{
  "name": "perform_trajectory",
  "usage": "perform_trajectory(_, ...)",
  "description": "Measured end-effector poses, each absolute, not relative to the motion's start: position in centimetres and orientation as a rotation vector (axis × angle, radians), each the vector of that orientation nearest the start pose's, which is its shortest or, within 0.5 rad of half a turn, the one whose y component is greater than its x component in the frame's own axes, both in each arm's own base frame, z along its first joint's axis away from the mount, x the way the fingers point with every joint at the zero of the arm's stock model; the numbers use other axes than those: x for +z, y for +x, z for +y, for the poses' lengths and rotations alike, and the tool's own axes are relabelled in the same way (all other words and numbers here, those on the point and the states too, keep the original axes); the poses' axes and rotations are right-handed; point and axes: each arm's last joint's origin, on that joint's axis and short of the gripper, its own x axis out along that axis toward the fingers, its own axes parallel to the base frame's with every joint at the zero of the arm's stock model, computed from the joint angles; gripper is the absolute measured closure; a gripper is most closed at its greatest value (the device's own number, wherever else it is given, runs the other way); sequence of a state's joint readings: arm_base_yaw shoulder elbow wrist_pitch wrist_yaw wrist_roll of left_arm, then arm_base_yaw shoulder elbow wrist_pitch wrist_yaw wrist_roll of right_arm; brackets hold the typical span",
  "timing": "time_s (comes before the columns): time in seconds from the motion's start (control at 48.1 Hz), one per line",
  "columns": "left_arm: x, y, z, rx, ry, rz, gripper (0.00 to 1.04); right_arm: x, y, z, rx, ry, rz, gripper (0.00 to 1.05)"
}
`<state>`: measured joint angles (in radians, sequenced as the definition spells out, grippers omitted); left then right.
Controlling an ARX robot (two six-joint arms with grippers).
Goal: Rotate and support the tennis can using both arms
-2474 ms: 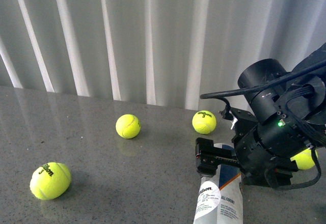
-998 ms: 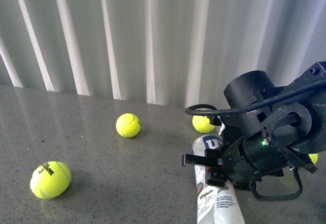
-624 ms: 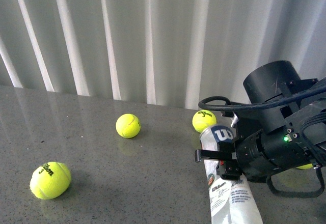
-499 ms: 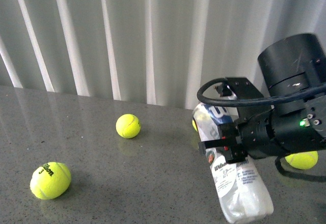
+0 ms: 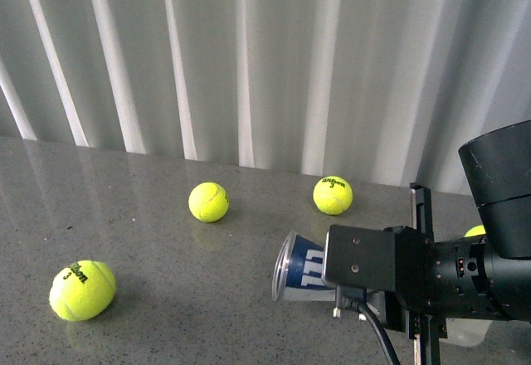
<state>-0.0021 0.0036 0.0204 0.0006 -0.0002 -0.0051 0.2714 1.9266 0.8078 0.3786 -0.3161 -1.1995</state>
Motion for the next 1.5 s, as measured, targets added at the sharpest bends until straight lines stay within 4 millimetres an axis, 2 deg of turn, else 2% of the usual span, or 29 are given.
perform_trajectory(0.125,17.0,9.7,0.0,-0.002,-0.005,-0.018,0.07,8.6,33.0,10.9,0.987,-1.187,0.235,0.93)
perform_trajectory(0.499,17.0,9.7,0.0,-0.002,-0.005,-0.018,0.07,6.9,33.0,14.4,1.082,-1.216,0.212,0.93)
perform_trajectory(0.686,17.0,9.7,0.0,-0.002,-0.005,-0.018,0.07,5.8,33.3,14.0,1.079,-1.195,0.291,0.93)
perform_trajectory(1.123,17.0,9.7,0.0,-0.002,-0.005,-0.018,0.07,6.4,32.6,14.4,1.094,-1.119,0.415,0.93)
perform_trajectory(1.393,17.0,9.7,0.0,-0.002,-0.005,-0.018,0.07,6.3,32.1,14.3,1.102,-1.129,0.432,0.93)
perform_trajectory(1.414,17.0,9.7,0.0,-0.002,-0.005,-0.018,0.07,6.3,32.1,14.3,1.102,-1.132,0.432,0.92)
perform_trajectory(1.497,17.0,9.7,0.0,-0.002,-0.005,-0.018,0.07,6.2,31.8,14.2,1.111,-1.129,0.454,0.75)
